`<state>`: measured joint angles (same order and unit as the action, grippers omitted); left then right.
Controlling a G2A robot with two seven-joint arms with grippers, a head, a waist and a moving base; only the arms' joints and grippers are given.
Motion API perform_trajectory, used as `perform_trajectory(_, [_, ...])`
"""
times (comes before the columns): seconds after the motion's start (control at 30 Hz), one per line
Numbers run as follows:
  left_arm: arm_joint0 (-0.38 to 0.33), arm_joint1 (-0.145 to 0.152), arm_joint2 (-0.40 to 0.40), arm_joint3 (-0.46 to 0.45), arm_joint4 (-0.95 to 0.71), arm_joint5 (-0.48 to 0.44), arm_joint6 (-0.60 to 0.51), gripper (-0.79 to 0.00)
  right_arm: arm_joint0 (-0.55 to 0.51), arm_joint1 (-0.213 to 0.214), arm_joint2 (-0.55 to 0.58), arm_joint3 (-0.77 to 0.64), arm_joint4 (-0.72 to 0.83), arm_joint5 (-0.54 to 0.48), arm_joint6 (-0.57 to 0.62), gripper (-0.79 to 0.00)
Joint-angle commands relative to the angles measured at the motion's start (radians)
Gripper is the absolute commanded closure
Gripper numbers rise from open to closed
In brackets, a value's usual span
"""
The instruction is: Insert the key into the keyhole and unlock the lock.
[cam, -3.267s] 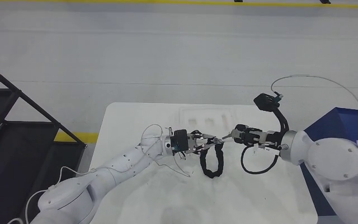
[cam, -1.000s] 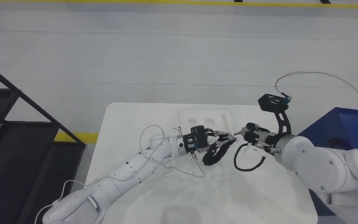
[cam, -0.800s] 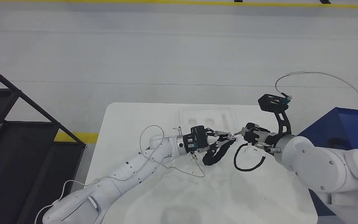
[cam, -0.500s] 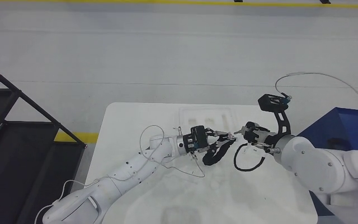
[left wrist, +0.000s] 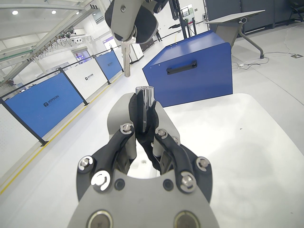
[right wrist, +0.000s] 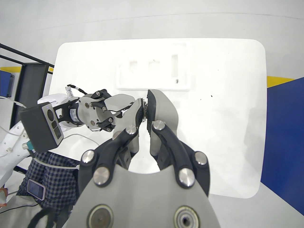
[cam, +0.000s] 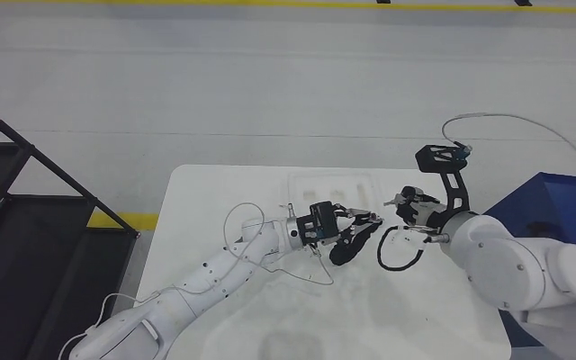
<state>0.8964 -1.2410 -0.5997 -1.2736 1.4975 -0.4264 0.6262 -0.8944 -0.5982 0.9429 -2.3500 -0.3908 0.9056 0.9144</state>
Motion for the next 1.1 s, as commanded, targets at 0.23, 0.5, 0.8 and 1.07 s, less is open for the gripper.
perform_trajectory(0.23, [-0.001, -0.012, -0.012, 0.018, 0.011, -0.011, 0.004, 0.000, 0.046, 0.008, -0.079, 0.000, 0.005, 0.037, -0.037, 0.000])
perform_trajectory(0.5, [0.004, -0.023, -0.023, 0.032, 0.016, -0.011, 0.005, 0.000, 0.095, 0.024, -0.130, 0.000, 0.042, 0.066, -0.065, 0.000])
perform_trajectory(0.8, [0.001, -0.038, -0.027, 0.051, 0.020, -0.020, 0.003, 0.000, 0.151, 0.037, -0.188, 0.000, 0.106, 0.093, -0.093, 0.000])
perform_trajectory(1.07, [-0.004, -0.051, -0.032, 0.081, 0.016, -0.038, -0.009, 0.000, 0.215, 0.037, -0.241, 0.000, 0.143, 0.105, -0.105, 0.000])
